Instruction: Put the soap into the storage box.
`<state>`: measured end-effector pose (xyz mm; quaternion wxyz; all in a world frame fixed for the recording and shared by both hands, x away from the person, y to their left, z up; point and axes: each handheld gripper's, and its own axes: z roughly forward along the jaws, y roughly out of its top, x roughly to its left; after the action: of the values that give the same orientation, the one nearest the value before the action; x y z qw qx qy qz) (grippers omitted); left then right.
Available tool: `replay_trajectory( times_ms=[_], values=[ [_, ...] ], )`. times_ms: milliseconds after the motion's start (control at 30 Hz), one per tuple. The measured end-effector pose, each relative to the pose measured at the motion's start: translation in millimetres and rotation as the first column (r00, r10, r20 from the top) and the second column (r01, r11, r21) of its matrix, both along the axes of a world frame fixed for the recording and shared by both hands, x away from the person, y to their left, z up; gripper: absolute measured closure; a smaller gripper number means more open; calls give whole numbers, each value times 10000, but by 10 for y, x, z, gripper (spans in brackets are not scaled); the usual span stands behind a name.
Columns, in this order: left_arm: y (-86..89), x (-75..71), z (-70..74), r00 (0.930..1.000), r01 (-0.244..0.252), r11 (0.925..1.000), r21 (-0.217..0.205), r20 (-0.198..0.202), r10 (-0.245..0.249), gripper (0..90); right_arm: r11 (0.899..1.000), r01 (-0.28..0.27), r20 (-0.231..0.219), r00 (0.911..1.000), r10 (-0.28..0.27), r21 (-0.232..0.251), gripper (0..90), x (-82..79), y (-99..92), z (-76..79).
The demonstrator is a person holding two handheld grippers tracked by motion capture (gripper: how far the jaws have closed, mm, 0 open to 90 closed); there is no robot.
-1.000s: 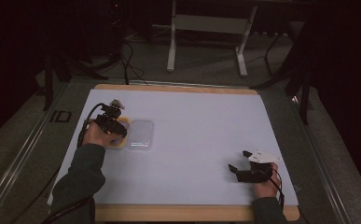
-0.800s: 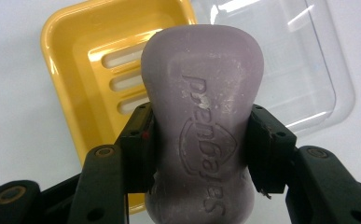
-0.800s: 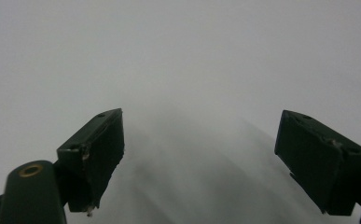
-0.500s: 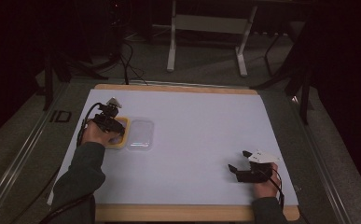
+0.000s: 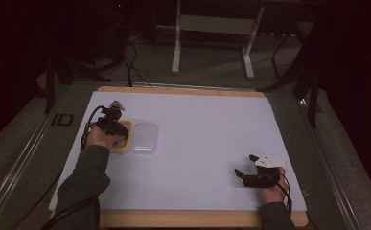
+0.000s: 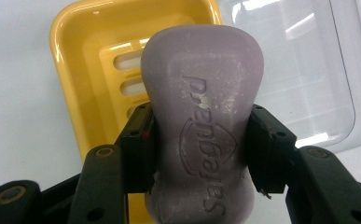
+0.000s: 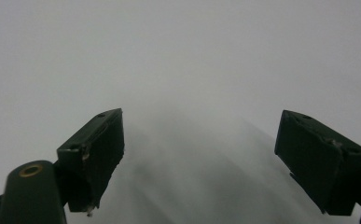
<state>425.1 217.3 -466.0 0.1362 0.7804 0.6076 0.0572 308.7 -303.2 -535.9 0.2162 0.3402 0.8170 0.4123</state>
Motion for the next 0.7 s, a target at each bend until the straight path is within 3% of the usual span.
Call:
replay_trajectory(
  times_ms=[700],
  values=[
    [44,77,-63,9985,-541,9985,-32,-11,541,502,10000,-24,-23,10000,24,-36,153,2,3,-1]
  ],
)
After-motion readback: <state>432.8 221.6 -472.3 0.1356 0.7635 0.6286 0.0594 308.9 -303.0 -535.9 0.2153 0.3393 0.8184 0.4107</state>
